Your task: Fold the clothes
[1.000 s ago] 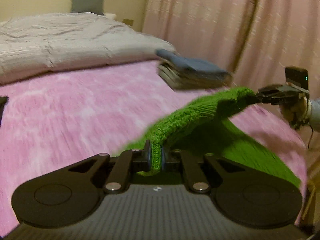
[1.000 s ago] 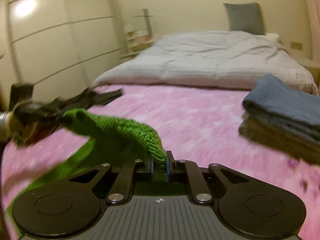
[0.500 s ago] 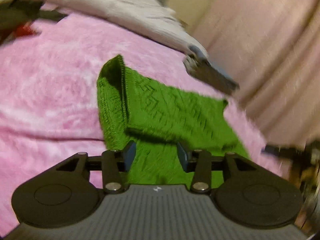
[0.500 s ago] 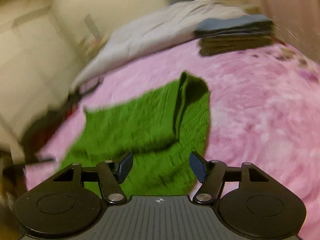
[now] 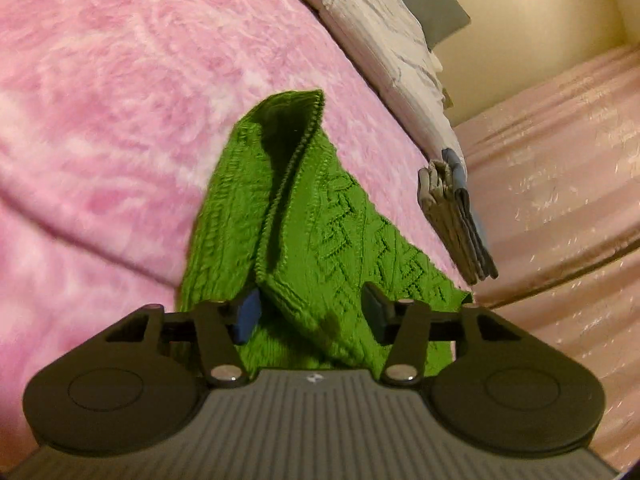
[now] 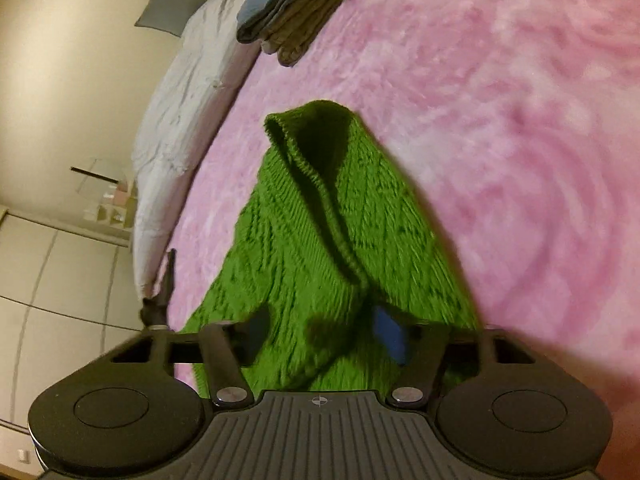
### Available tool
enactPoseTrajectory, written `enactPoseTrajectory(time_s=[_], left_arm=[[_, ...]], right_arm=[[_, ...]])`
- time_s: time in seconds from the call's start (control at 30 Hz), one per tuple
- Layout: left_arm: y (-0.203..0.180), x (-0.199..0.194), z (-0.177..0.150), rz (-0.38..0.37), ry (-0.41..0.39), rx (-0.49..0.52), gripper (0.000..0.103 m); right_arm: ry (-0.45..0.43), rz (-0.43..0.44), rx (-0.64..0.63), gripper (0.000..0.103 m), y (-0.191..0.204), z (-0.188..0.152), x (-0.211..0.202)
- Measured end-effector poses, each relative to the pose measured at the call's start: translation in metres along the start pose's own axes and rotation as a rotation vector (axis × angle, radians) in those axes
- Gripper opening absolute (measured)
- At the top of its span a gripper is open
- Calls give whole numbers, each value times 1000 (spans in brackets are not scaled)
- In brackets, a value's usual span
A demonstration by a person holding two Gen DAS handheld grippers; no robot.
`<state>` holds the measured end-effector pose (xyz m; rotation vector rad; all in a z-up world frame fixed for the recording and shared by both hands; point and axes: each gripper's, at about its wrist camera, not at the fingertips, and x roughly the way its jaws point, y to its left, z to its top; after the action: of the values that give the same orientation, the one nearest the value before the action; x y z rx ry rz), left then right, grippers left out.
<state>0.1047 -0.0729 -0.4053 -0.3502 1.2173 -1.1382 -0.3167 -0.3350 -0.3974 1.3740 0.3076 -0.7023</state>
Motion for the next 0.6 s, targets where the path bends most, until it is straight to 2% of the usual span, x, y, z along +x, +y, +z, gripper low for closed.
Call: enactPoseTrajectory(time_s=[0.03,0.07,0.13,0.2,0.3,0.47,0.6], left_arm=[[-2,5,2,-6,22,19,8],[-4,0,1,-18,17,37,6],[-8,-8,-1,-41,6,72,6],[-12,-30,-9,-42,-26,153,6],[-6,-55,-29,-33,-35,208,6],[1,-65,-57,-26,-32,196,6],[-8,-79,-61,-67,-69,205,6]], right_arm=[[4,-10,-6,13,1,3,6],[-5,-12,-11,8,1,3,7],[-54,6,-29,7,0,-3,-5],[-116,55,-80,6,2,-13,-34],[-131,90,-96,6,-8,-29,-66],[-110,42,-71,6,-31,-46,-69],[-144,86,-60,6,-29,-50,-87]])
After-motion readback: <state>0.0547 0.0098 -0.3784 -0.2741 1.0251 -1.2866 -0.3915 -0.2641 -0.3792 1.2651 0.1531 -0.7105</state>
